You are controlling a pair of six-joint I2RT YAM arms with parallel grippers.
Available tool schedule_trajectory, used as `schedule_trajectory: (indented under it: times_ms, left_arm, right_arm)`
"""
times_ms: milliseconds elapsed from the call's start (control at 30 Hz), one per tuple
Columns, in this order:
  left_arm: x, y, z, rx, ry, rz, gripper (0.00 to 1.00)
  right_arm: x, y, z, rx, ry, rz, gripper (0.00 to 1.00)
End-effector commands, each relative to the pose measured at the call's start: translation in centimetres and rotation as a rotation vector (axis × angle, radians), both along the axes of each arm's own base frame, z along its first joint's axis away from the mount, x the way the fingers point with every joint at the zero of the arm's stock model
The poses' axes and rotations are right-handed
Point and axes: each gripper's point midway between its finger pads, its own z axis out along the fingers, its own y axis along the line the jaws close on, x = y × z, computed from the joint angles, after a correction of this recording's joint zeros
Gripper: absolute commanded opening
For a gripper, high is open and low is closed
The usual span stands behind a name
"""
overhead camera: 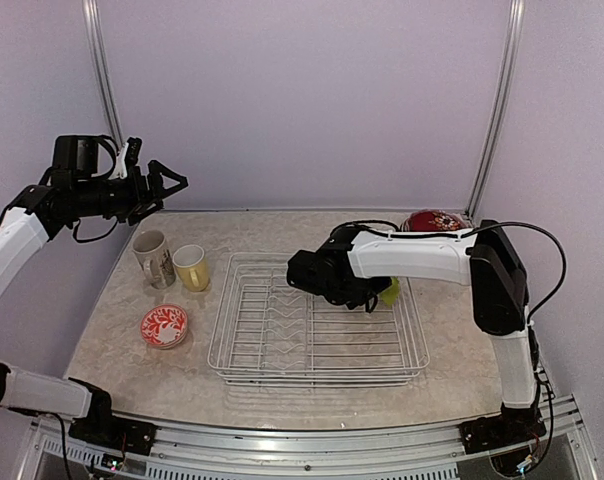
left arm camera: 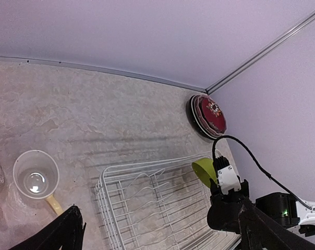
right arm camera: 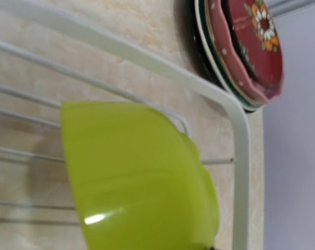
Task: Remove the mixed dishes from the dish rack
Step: Grab the bowl from the dish rack.
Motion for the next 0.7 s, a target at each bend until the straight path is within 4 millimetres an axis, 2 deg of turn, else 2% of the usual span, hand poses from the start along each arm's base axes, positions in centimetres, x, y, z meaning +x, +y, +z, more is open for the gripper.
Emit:
schedule_trajectory:
  times_ms: [0, 133, 267, 667]
  left_arm:
    - [0.1, 0.0, -0.4, -0.005, 0.013, -0.006, 0.99]
    - [0.2, -0.1, -0.5, -0.007, 0.019, -0.009, 0.99]
    - [0.2, -0.1, -0.6, -0.008, 0.022, -0.01, 0.99]
    - [0.3, -0.1, -0.6, -0.016, 0.027, -0.013, 0.99]
  right_arm:
    - [0.9, 0.1, 0.8, -0.025, -0.021, 0.044, 0.38]
    - [1.4, -0.2, 0.8, -0.114, -0.029, 0.052, 0.44]
    - [1.7, -0.3, 1.0, -0.173, -0.041, 0.059, 0.45]
    - [2.1, -0.6, 0.3, -0.25, -0.039, 0.071, 0.29]
